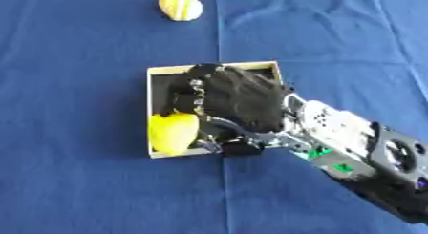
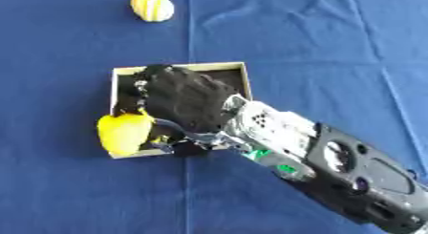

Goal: Pick up objects on the table and place them in the box.

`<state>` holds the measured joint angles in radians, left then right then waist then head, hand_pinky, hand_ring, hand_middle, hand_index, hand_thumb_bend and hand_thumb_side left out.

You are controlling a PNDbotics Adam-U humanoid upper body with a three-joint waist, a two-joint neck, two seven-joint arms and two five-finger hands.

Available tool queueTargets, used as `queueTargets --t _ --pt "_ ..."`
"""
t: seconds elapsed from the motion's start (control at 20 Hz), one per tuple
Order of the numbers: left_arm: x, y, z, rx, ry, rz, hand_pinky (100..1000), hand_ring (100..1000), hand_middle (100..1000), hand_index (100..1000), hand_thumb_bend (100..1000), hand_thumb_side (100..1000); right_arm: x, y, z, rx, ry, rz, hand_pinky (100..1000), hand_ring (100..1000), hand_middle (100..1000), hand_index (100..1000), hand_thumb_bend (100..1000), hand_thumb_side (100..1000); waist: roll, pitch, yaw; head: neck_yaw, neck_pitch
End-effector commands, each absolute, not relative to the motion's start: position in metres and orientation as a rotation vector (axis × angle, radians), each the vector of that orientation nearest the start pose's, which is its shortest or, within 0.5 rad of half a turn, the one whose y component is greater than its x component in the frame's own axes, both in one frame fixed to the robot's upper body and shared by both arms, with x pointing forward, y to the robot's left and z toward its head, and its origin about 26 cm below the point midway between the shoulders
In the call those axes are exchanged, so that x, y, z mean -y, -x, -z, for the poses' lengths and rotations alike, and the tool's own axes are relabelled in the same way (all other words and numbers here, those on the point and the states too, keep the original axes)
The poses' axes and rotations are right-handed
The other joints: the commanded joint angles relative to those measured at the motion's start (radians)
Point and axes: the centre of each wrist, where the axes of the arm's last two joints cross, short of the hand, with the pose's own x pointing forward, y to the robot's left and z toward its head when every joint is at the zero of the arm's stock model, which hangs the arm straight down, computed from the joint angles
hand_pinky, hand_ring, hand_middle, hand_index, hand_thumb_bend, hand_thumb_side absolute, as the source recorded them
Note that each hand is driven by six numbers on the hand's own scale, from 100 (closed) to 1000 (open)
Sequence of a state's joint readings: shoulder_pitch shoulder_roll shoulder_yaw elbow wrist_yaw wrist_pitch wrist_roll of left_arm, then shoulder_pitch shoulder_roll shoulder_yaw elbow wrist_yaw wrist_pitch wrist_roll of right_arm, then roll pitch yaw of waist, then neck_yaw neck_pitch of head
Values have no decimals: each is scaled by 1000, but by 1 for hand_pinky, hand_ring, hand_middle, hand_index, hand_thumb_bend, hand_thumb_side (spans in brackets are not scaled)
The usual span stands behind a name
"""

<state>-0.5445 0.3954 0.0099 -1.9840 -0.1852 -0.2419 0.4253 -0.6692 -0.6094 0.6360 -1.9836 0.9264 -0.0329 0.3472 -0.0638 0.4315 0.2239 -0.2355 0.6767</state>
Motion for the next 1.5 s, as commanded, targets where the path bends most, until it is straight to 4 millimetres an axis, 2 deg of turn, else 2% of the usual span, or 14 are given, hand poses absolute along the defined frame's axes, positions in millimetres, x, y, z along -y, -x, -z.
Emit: queueTargets --t 0.05,0.2,0.35,0.5,0.6,0.8,0.95,1.2,1.4,1.5 --pt "-249 -310 -281 -3333 561 -73 957 943 872 771 100 633 144 -288 -232 -2154 -1084 2203 815 927 885 902 357 282 5 -25 -2 2 5" --pt "-249 -310 -281 -3336 560 -74 957 943 873 771 100 633 147 -290 -235 -2157 -1096 2165 823 934 887 904 344 356 6 -26 -5 5 6" --pt "-249 -310 -280 -3338 557 -75 957 942 872 772 100 633 154 -292 -242 -2226 -1114 2078 821 927 881 900 328 334 8 -30 -11 8 9" --pt "-250 -310 -282 -3331 564 -67 956 939 870 774 100 633 169 -297 -252 -2383 -1157 1923 817 923 876 901 323 291 11 -36 -17 14 13" --pt "-250 -310 -284 -3319 576 -64 954 938 868 776 100 632 188 -301 -262 -2559 -1181 1736 812 927 871 902 299 297 14 -40 -23 23 14" --pt "-251 -309 -290 -3302 615 -99 949 938 867 776 100 627 244 -303 -283 -2935 -1207 1217 799 953 871 907 185 386 19 -44 -43 50 11" --pt "-250 -309 -296 -3293 641 -153 946 941 867 776 100 624 283 -298 -295 -3111 -1183 925 800 965 873 910 131 429 23 -45 -59 71 2" --pt "-246 -307 -309 -3272 707 -307 932 944 865 775 100 622 328 -286 -299 -3235 -1145 581 796 969 868 916 109 453 37 -40 -88 110 -5" --pt "-245 -314 -324 -3258 857 -512 914 955 864 774 100 617 354 -277 -288 -3233 -1181 419 793 958 860 909 107 454 51 -35 -111 153 -5" --pt "-247 -322 -329 -3240 931 -680 901 962 865 780 100 606 363 -273 -280 -3209 -1225 369 792 950 855 905 111 446 57 -34 -121 170 -3"
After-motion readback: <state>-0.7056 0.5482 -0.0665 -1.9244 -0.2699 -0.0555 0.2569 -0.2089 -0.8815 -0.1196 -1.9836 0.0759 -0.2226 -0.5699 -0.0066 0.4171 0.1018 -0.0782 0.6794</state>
